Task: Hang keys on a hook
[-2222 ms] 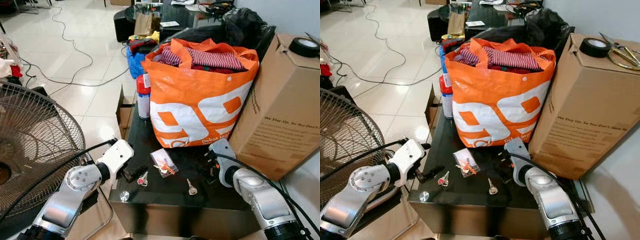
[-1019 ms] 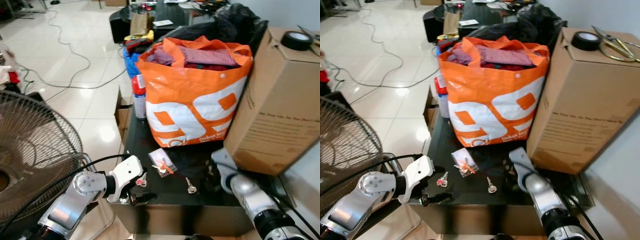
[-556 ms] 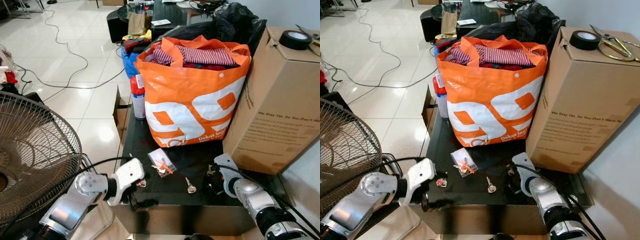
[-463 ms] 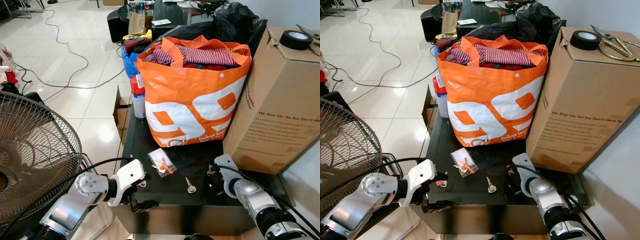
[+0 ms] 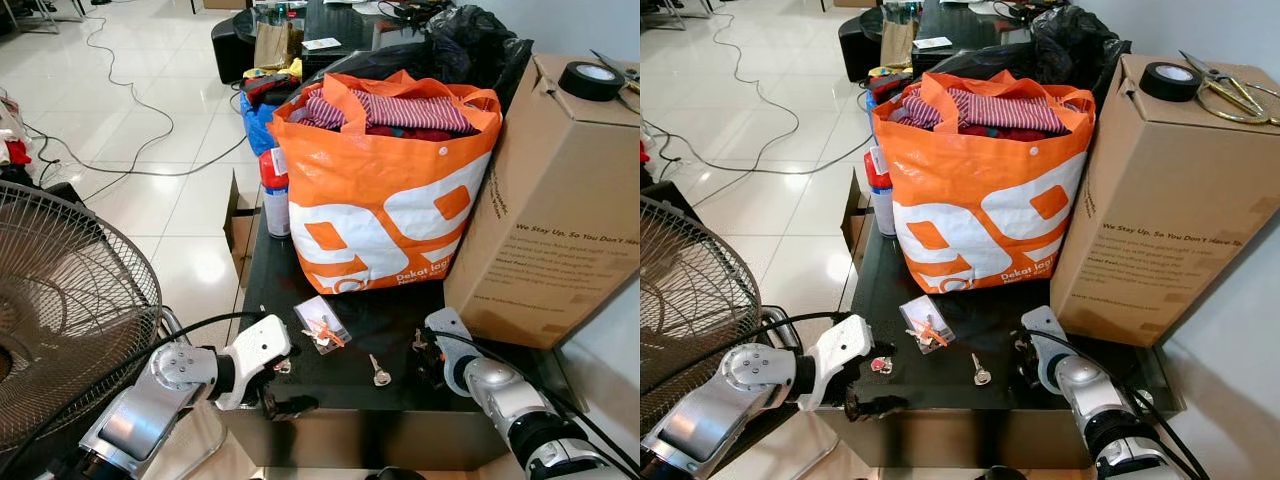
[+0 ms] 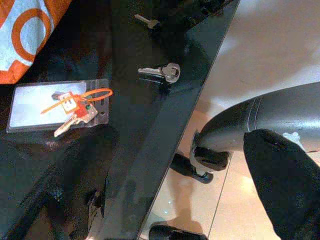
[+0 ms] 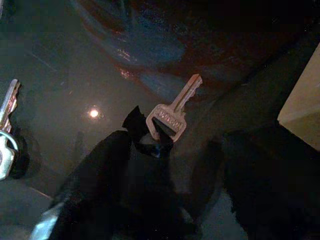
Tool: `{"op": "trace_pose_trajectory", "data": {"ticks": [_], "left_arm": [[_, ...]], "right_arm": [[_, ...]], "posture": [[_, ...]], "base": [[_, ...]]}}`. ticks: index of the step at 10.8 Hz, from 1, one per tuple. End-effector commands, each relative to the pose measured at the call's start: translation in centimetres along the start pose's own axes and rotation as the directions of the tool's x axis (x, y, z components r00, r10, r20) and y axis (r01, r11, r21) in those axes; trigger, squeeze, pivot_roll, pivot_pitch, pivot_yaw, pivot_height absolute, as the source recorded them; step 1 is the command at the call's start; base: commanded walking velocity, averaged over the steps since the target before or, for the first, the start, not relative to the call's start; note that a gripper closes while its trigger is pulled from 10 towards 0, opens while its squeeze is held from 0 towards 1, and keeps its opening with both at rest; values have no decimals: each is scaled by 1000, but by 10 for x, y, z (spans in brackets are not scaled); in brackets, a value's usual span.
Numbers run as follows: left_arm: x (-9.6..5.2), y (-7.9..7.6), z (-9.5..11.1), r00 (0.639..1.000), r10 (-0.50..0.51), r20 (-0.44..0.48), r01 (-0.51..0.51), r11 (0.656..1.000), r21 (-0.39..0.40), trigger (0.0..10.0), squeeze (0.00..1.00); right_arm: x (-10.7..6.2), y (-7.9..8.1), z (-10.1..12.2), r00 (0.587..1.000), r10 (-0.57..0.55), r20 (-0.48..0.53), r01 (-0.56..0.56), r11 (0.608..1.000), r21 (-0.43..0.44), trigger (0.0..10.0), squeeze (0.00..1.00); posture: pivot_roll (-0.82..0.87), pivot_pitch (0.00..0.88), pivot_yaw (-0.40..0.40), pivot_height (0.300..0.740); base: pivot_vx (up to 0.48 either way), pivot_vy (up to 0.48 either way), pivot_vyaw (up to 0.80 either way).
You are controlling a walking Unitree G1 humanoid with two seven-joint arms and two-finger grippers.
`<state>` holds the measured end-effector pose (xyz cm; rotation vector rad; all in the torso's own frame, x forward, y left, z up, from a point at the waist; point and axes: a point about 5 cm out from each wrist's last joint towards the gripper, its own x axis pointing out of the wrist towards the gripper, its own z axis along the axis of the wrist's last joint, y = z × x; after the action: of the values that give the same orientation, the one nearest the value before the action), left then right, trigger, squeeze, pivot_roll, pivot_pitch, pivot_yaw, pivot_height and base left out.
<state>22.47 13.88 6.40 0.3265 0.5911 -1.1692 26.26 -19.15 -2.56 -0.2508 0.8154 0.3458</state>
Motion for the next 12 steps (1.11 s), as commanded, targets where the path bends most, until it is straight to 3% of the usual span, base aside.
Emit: {"op": "trace_pose_trajectory", "data": {"ticks": [1, 12], "left_arm": [[-3, 1, 4, 1000, 8, 10, -8, 1000, 3, 10000, 0], [-2, 1, 9, 1000, -9, 4, 9, 1000, 10, 10000, 0]], "right_arm": [[1, 0, 6, 1000, 4, 24, -4, 1000, 0, 0, 0], [0, 0, 3, 999, 10, 35, -10, 1000, -10, 0, 0]], "posture": [[-122, 0, -1, 740], [-130, 0, 12, 740]], "base": [[0, 0, 0], [0, 0, 0]]}}
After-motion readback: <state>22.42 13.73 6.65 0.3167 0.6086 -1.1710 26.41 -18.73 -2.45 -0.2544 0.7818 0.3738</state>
